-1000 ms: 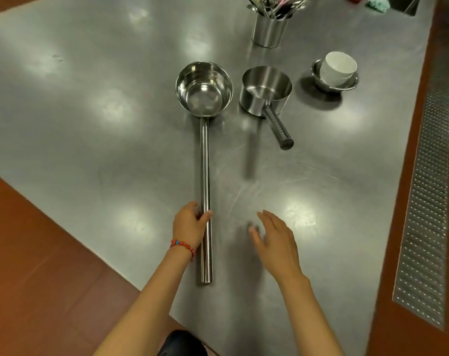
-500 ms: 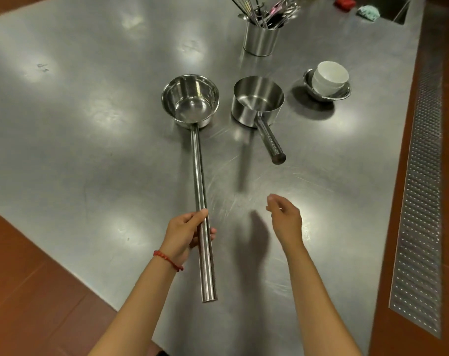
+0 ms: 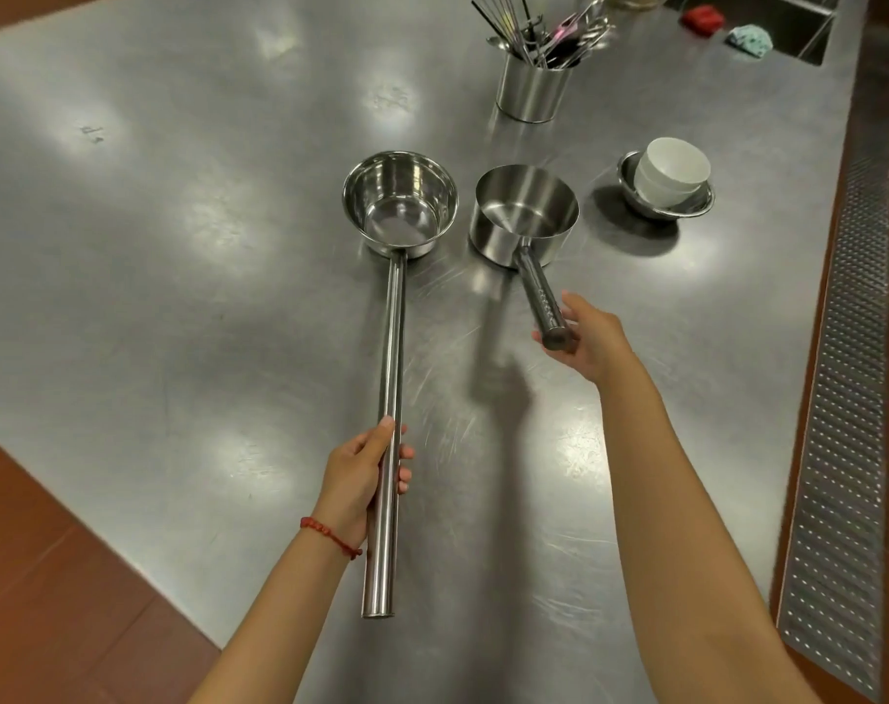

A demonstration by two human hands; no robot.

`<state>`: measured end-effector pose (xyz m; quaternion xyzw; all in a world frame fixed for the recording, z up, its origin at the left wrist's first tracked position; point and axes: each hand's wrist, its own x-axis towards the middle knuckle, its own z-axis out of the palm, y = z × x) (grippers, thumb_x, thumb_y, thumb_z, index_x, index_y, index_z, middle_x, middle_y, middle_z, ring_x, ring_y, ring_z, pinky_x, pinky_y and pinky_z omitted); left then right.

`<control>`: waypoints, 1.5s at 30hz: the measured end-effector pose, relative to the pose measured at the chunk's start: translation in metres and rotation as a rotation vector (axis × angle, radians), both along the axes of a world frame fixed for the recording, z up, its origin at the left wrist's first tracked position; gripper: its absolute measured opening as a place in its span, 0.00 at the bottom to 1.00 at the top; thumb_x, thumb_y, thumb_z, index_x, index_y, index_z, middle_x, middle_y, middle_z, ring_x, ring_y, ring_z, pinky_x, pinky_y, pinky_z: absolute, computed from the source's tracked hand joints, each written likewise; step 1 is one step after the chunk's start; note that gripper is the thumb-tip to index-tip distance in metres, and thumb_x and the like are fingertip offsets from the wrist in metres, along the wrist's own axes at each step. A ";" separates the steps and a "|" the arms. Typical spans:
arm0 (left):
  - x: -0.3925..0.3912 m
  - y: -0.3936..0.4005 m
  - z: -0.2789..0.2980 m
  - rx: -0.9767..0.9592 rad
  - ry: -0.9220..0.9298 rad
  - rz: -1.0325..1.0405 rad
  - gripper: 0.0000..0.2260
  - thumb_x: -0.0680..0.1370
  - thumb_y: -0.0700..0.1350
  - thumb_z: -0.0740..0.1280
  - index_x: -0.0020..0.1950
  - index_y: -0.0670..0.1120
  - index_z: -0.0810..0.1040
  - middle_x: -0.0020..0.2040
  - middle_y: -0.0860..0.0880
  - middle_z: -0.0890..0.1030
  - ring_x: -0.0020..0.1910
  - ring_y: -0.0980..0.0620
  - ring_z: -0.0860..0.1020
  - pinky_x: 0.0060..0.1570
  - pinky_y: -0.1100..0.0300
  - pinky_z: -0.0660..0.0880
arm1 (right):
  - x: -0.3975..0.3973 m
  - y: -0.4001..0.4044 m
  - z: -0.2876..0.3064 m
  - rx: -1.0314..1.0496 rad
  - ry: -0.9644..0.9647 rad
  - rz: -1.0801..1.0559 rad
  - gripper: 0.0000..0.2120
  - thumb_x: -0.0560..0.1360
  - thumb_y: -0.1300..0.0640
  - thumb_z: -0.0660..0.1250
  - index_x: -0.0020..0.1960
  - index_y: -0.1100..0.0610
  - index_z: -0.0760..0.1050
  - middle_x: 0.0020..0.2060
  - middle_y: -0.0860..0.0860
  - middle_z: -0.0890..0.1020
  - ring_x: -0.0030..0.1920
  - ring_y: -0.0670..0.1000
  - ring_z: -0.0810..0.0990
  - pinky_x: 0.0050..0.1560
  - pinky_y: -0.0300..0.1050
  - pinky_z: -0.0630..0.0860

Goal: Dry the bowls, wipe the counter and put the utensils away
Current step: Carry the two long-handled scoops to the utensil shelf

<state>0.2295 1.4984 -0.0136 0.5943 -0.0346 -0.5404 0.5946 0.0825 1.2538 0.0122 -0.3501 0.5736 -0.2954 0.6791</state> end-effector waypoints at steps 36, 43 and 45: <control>-0.037 0.069 0.011 -0.047 -0.245 -0.207 0.11 0.79 0.48 0.59 0.44 0.43 0.75 0.22 0.51 0.73 0.16 0.55 0.67 0.17 0.67 0.66 | -0.075 0.216 0.000 0.159 -0.190 -0.106 0.13 0.73 0.56 0.68 0.49 0.67 0.75 0.33 0.58 0.78 0.25 0.50 0.77 0.24 0.38 0.74; -0.094 0.118 0.016 -0.076 -0.254 -0.267 0.10 0.79 0.47 0.59 0.45 0.43 0.75 0.22 0.51 0.73 0.16 0.55 0.67 0.17 0.67 0.65 | -0.142 0.299 -0.005 0.118 -0.161 -0.197 0.14 0.72 0.57 0.69 0.49 0.68 0.75 0.31 0.58 0.79 0.25 0.52 0.77 0.24 0.40 0.73; -0.117 0.135 0.019 -0.090 -0.248 -0.286 0.10 0.79 0.47 0.59 0.44 0.43 0.75 0.22 0.52 0.73 0.16 0.55 0.67 0.17 0.67 0.65 | -0.167 0.326 -0.003 0.103 -0.154 -0.222 0.13 0.72 0.57 0.69 0.48 0.67 0.76 0.30 0.58 0.79 0.25 0.52 0.77 0.24 0.40 0.73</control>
